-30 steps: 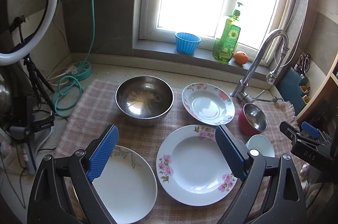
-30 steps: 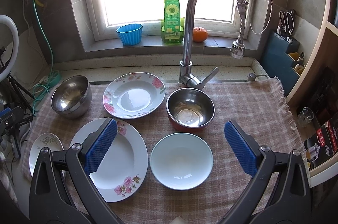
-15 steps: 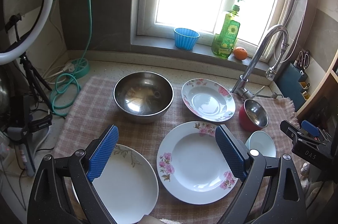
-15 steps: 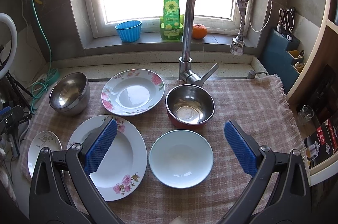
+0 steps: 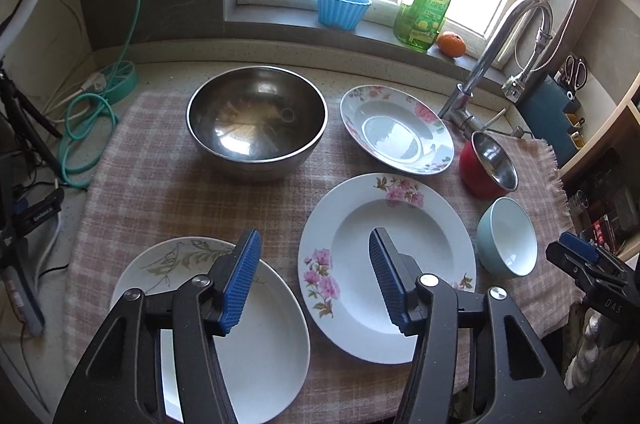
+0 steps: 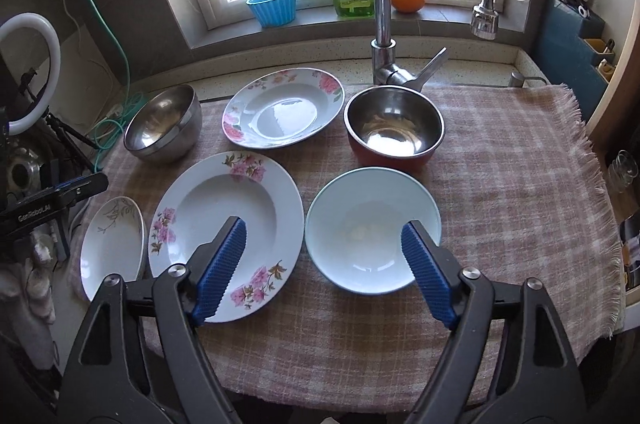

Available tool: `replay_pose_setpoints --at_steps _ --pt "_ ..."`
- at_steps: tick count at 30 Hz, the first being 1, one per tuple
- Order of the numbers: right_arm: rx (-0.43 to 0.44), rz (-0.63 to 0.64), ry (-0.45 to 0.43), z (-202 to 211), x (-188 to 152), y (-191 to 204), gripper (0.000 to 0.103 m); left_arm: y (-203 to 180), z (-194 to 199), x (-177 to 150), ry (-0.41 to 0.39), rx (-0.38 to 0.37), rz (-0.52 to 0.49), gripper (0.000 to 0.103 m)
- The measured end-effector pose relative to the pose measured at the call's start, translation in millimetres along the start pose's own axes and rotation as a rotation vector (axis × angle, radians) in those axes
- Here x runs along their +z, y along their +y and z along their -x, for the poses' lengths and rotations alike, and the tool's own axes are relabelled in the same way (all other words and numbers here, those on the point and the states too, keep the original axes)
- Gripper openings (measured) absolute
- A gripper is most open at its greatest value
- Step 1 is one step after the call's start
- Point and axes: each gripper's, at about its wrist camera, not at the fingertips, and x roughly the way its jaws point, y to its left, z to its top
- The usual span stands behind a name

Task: Organize plates and bowls

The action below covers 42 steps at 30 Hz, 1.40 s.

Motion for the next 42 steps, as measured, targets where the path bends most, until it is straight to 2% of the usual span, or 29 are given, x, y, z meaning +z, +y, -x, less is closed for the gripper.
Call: replay_pose_setpoints --at_steps 4,6,10,14,27,33,42 --pt "0.113 0.01 0.113 -13 -17 2 0.049 0 -17 1 0.056 -0.045 -0.012 0.037" --pt "0.162 -0.002 0.169 -22 -27 1 0.038 -2 -26 3 0.085 -0.072 -0.025 0.031" --pt "0.255 -0.044 0.257 -43 -39 -4 0.033 -1 -44 7 0.132 -0.105 -0.032 0.024" --pt "0.31 -0.112 0.303 -56 -45 -13 0.028 6 -57 13 0.157 -0.123 -0.011 0.023" --pt "0.357 -0.169 0.325 -70 -43 -18 0.015 25 -95 22 0.235 -0.16 0.056 0.017" --pt "0.36 -0.181 0.327 -75 -42 -18 0.014 31 -103 22 0.261 -0.194 0.088 0.017" --pt "0.353 -0.208 0.34 -79 -43 -24 0.014 31 -108 23 0.273 -0.202 0.091 0.017"
